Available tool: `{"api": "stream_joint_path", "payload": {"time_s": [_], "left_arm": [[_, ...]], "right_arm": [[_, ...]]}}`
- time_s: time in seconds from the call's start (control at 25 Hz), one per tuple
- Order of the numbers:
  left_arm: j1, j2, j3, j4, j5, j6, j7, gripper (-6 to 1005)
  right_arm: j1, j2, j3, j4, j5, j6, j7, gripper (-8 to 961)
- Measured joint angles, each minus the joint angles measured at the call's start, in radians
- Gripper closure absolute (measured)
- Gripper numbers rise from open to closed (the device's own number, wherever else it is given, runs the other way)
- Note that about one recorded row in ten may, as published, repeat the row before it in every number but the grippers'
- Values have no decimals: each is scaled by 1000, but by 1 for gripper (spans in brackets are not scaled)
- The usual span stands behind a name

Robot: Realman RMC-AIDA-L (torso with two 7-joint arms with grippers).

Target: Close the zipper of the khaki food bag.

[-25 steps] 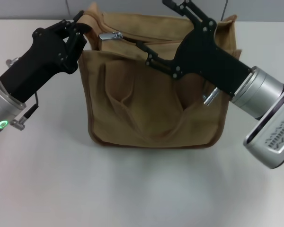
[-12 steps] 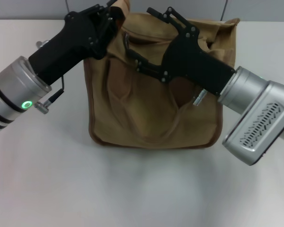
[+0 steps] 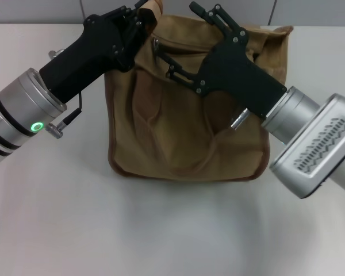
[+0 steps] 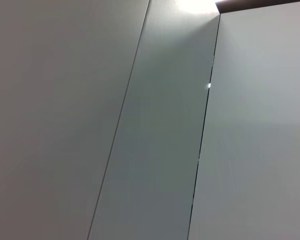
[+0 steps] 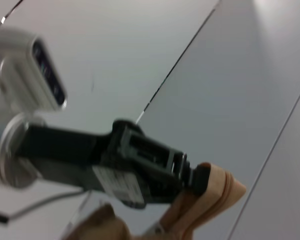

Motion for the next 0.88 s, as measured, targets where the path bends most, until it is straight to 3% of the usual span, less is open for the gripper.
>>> {"api": "stream_joint_path", "payload": {"time_s": [0.28,0.44,0.56,0.6,0.64,0.8,0.88], "left_arm": [[-6,0,-2,0,-2,9,-1,935],[-7,0,-3,2,-3,4,-1,935],[-7,1,-3,1,-3,3,-1,935],[-6,1,-2,1,-3,3,-1,935],[-6,1,-1,1,-3,2,-1,935],[-9,2,1,0,-1,2,-2,935],[-13,2,2,0,0,5,-2,935]], "right_arm": [[-12,0,2,2,-28,-23,174,147],[-33,-4,-8,-11,-44,-81,380,148],[-68,-8,-13,-118,-107,-167,677,148],[-85,-7,-13,-227,-160,-218,922,148],[-85,-7,-13,-227,-160,-218,922,148],[-91,-8,-14,-442,-251,-259,1461,148],[-91,-8,-17,-469,-258,-261,1528,148]]}}
